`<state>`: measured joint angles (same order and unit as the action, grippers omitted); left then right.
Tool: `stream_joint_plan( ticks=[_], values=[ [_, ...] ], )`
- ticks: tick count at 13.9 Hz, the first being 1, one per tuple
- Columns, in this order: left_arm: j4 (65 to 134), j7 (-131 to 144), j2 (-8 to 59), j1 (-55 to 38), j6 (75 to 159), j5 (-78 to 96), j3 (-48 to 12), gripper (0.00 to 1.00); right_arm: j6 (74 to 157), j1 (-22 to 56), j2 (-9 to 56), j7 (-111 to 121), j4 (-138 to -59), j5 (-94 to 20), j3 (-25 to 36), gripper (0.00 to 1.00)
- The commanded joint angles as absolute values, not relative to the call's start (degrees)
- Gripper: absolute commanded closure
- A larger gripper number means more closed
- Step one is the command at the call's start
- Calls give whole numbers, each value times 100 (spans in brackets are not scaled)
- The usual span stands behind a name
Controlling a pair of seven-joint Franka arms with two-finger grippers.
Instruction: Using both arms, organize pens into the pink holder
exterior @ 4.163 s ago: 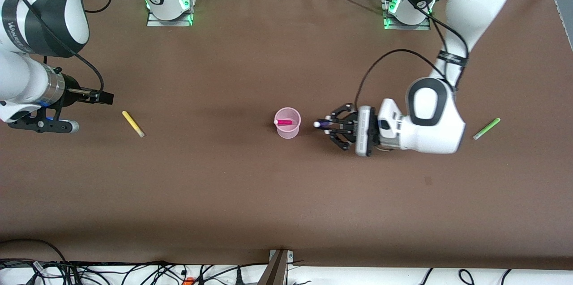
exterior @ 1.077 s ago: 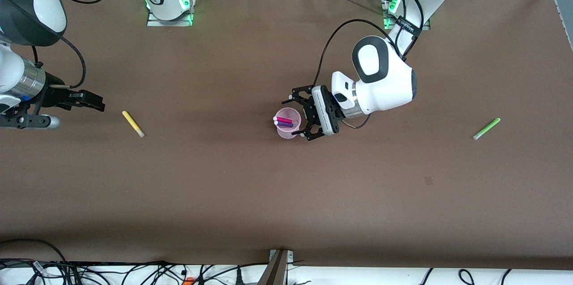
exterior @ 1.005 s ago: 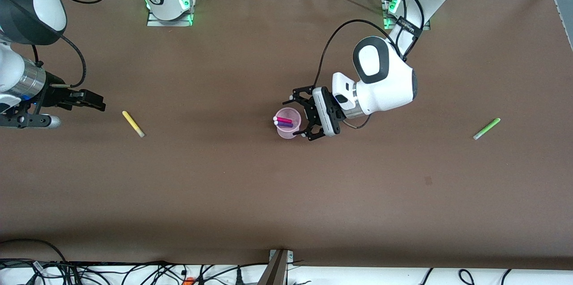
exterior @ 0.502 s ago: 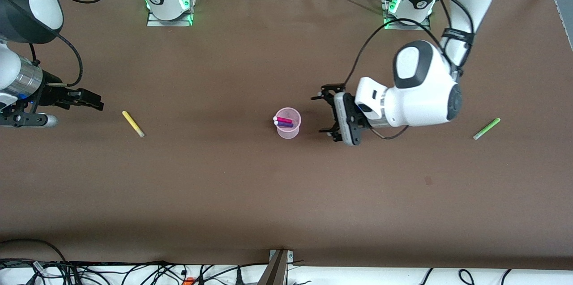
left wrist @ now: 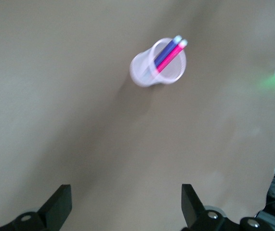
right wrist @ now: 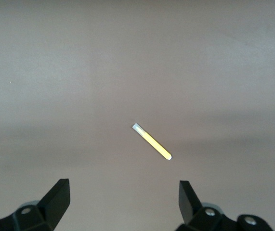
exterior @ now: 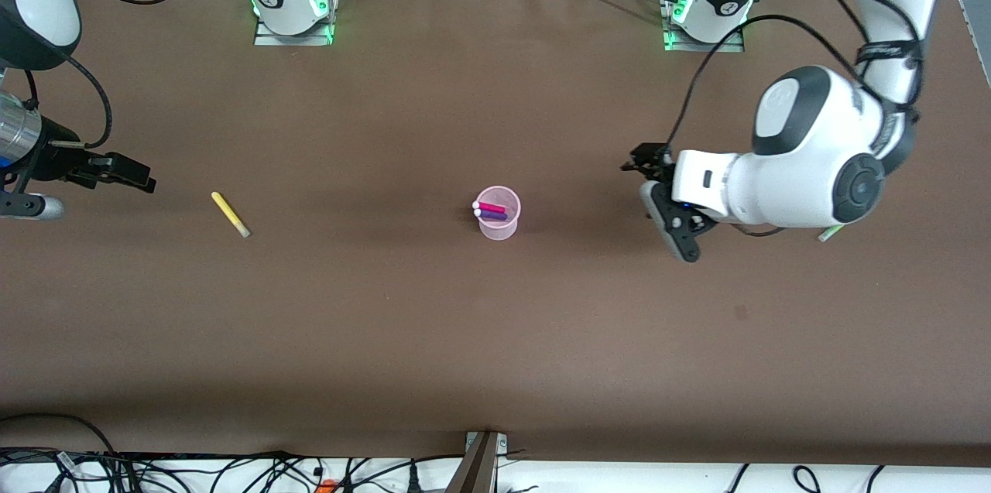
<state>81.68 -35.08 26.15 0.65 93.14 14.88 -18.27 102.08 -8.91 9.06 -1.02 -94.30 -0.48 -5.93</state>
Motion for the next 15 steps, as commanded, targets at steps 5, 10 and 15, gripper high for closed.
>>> stream_joint_plan(
  ticks=[5,10,15],
  values=[
    [7646,-1276,1900,123,7788,-797,-1714,0,9881,-940,738,-35,-9369,-79,-624,0],
    [8661,-916,698,-9,8855,-598,-414,0,9686,-888,773,-498,-9326,-105,-677,0],
    [9633,633,18,299,9747,-615,-369,0,9466,-809,765,-650,-9167,-62,-686,0]
  ],
)
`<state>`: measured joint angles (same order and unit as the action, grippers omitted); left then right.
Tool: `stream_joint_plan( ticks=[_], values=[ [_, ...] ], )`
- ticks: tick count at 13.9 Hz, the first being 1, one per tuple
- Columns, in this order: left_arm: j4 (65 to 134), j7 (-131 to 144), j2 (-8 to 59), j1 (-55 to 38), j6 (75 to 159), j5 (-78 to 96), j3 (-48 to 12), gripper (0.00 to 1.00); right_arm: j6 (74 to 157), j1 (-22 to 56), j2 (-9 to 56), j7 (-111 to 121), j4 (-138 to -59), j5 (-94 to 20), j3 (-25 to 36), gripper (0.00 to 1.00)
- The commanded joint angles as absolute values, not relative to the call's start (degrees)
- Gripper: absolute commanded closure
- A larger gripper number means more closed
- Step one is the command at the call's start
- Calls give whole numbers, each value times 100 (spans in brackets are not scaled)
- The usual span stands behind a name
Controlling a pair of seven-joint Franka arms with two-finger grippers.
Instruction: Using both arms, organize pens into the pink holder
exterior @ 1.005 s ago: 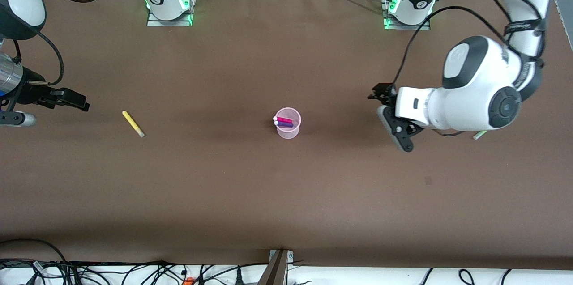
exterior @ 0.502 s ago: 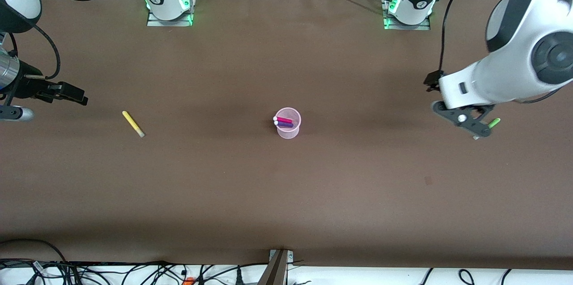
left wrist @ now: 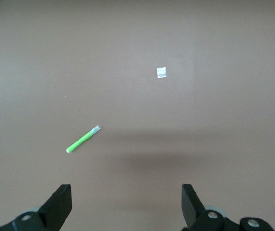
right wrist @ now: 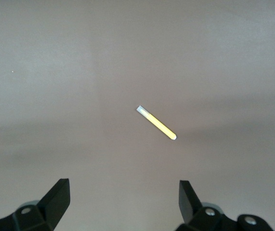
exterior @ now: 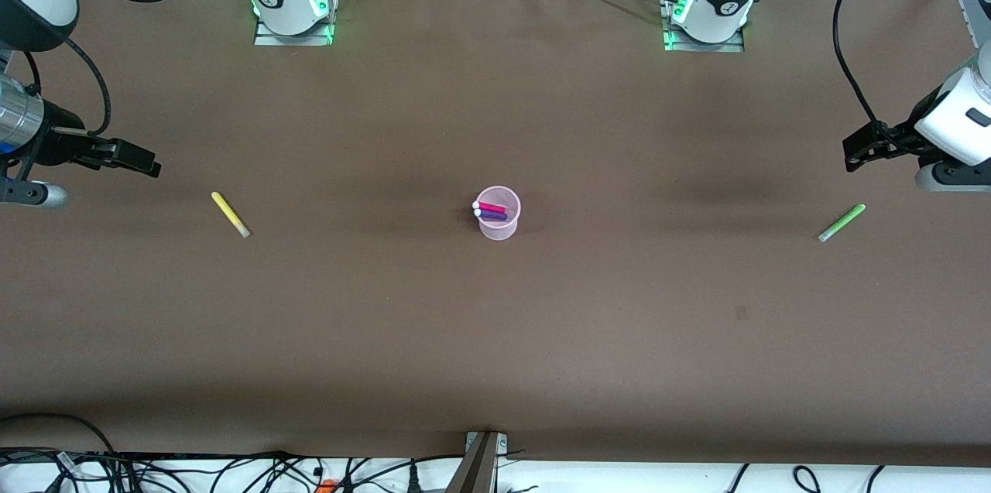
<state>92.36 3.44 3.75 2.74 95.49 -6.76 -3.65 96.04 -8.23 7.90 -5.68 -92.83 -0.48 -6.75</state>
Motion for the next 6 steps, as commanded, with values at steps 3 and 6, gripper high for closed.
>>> stream_joint_plan(
  ticks=[3,6],
  values=[
    [9624,476,-70,299,9336,-554,-378,0,9466,-809,773,-694,-9132,-88,-686,0],
    [9440,466,-9,290,9106,-448,-422,0,9466,-809,782,-712,-9132,-88,-686,0]
  ],
)
